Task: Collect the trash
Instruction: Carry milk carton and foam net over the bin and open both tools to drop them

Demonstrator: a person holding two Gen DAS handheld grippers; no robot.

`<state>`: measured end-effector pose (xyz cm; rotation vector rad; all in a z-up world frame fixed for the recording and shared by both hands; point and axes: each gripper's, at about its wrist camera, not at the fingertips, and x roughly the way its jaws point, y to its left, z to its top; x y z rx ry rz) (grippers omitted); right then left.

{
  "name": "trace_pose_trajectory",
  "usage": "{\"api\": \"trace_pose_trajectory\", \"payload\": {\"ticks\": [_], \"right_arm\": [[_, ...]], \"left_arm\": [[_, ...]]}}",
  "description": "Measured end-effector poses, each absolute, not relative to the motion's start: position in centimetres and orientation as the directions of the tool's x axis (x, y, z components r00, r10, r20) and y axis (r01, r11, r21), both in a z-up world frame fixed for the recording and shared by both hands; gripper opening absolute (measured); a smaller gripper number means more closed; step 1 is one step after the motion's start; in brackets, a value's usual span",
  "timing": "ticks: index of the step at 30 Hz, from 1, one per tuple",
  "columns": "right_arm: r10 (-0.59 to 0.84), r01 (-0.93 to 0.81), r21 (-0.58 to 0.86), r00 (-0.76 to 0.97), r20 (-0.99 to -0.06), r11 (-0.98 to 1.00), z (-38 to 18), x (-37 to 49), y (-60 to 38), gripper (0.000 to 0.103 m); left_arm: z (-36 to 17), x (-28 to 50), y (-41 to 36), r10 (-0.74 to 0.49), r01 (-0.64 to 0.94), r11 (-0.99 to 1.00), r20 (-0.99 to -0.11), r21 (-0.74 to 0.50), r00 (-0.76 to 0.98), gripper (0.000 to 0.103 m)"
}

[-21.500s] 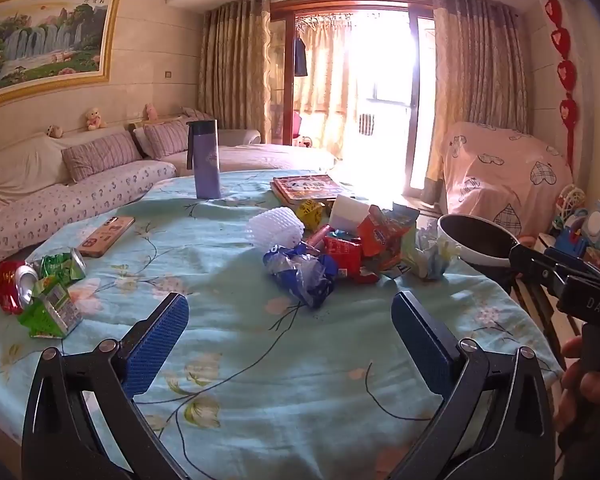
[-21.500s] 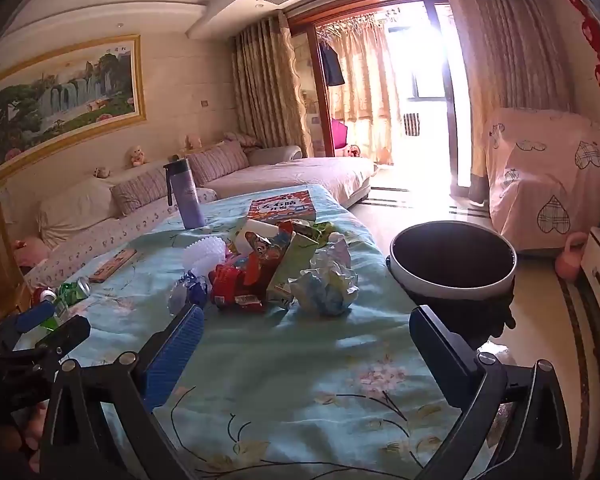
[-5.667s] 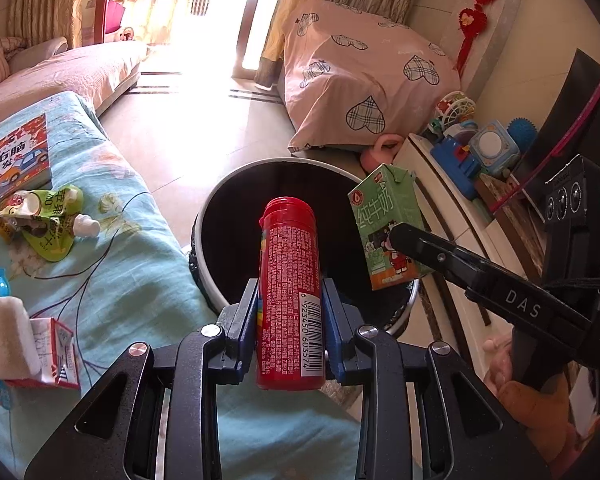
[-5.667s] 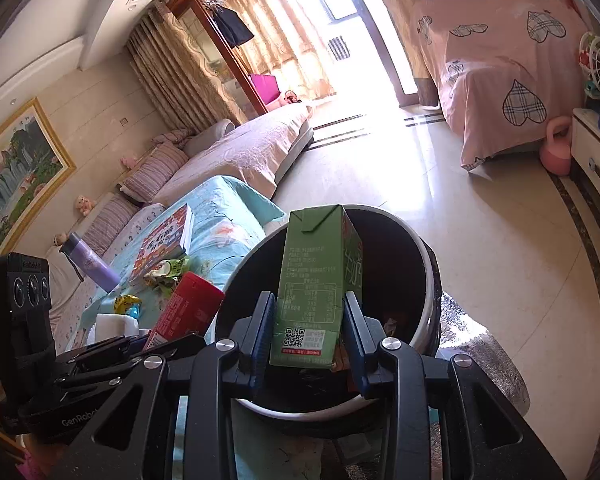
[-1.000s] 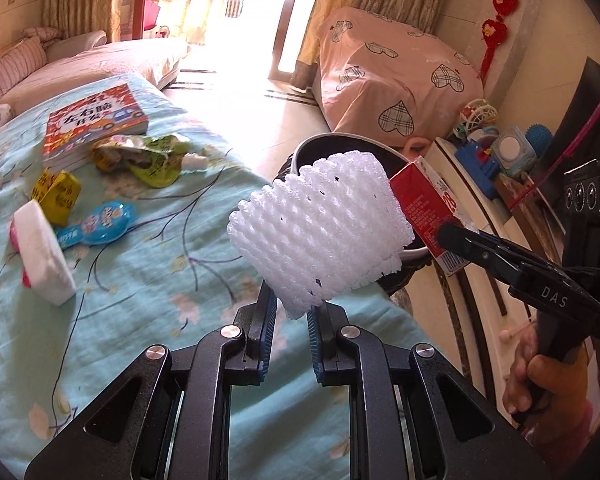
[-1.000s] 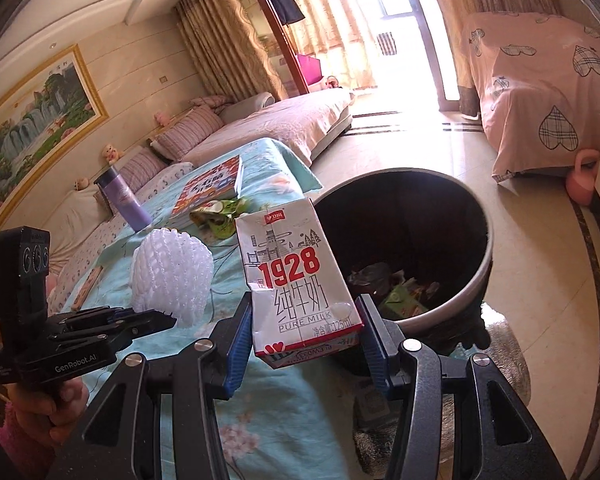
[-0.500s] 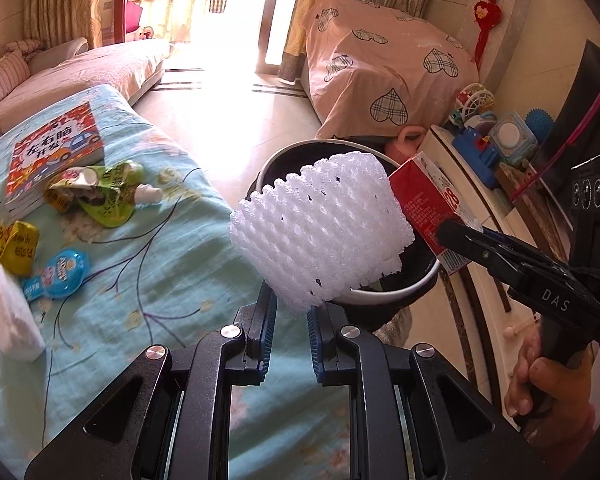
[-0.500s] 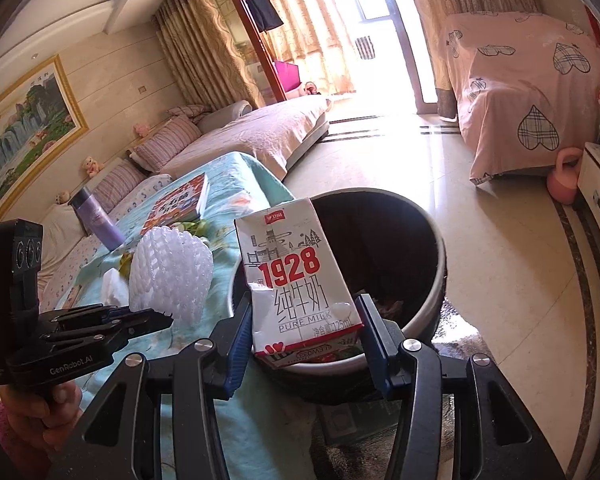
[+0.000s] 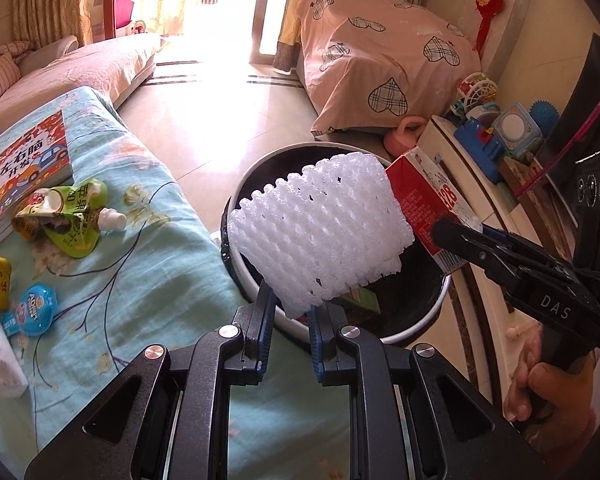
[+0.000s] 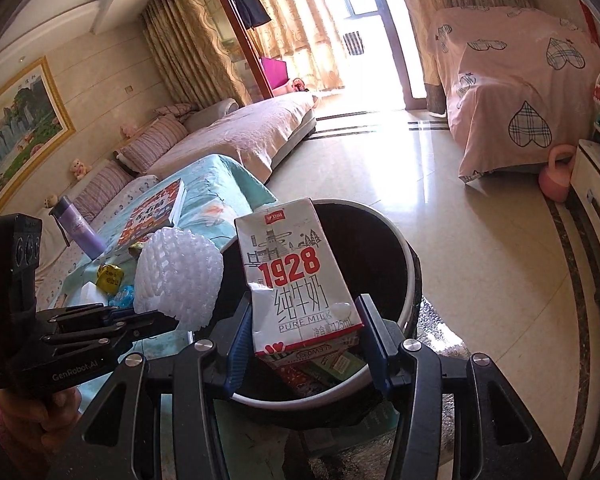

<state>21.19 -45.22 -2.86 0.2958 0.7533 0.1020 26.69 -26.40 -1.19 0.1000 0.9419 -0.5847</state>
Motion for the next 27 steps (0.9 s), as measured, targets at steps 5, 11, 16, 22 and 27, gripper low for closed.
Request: {"api": "trace_pose_trajectory", "payload": {"ticks": [5, 11, 16, 22, 27], "right_arm": [[0.197, 0.018, 0.302, 0.721, -0.665, 0.953, -3.2, 21.8, -45.9, 0.05], [0.218, 0.017, 0.322, 0.702, -0.678, 0.947, -4.1, 22.9, -46.5, 0.053], [0.244, 0.019, 0.359, 0.699, -0.672, 0.933, -4.6, 22.5, -46.8, 0.062], [0.273, 0.005, 0.399, 0.72, -0.638, 0.917, -4.4, 20.8, -46.0, 0.089], [0.3, -0.023, 0.414, 0.725, -0.619, 0.91, -4.0, 19.6, -43.7, 0.094]], "left_arm": [[-1.5, 27.2, -27.0, -0.414, 0.51, 0.846, -0.792, -0.153, 0.449, 0.019], [-1.5, 27.4, -27.0, -0.412, 0.501, 0.852, -0.786, -0.154, 0.46, 0.051], [-1.7, 26.7, -25.6, -0.418, 0.483, 0.859, -0.781, -0.173, 0.465, 0.057], [-2.5, 25.0, -21.7, -0.385, 0.419, 0.892, -0.777, -0.173, 0.499, 0.063], [-3.1, 23.7, -17.7, -0.352, 0.35, 0.919, -0.779, -0.182, 0.52, 0.064]]}}
